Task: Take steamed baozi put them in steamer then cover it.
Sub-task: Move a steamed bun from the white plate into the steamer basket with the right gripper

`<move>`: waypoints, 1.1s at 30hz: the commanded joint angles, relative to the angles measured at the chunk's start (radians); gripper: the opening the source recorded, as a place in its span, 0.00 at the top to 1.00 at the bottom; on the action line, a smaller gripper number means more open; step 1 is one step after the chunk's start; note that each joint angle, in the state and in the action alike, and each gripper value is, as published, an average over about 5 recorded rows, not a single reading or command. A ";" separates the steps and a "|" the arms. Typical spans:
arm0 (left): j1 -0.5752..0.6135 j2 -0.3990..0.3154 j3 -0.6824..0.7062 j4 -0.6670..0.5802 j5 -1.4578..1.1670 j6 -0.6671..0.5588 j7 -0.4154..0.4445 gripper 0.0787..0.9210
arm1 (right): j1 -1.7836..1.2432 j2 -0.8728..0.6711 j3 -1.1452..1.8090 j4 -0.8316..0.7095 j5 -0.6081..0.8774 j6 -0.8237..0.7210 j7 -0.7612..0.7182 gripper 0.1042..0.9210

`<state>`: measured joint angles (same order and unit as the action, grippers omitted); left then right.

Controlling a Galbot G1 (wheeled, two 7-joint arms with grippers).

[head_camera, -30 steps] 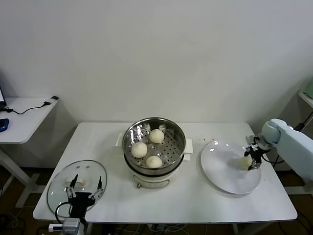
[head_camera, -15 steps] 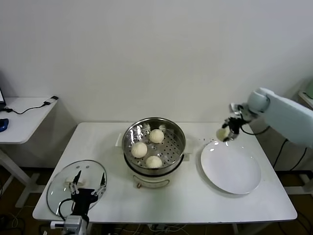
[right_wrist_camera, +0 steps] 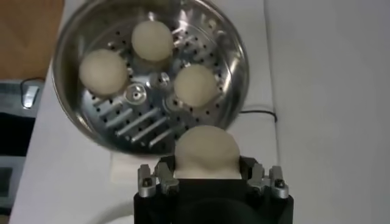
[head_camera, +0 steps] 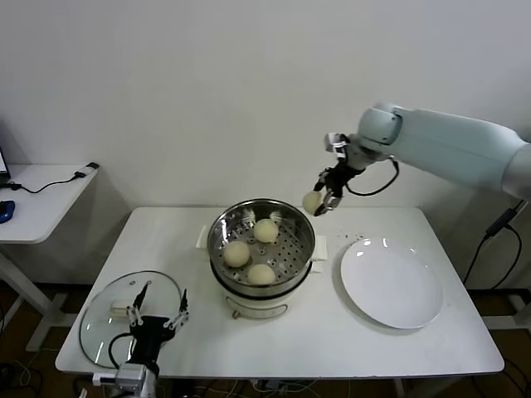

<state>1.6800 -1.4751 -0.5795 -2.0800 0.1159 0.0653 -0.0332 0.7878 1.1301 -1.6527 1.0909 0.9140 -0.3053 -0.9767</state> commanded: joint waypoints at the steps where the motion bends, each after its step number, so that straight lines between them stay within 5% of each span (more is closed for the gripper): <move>1: 0.003 0.004 0.005 0.004 -0.005 -0.003 0.001 0.12 | 0.035 0.181 -0.145 0.052 0.157 -0.045 0.072 0.31; 26: -0.011 0.011 -0.017 0.027 -0.025 -0.004 0.000 0.12 | -0.096 0.225 -0.173 -0.006 0.078 -0.044 0.079 0.31; 33: -0.011 0.010 -0.014 0.022 -0.022 -0.002 0.000 0.12 | -0.082 0.214 -0.161 -0.009 0.071 -0.040 0.069 0.16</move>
<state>1.6689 -1.4638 -0.5953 -2.0556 0.0925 0.0621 -0.0330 0.7076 1.3351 -1.8112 1.0851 0.9900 -0.3461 -0.9029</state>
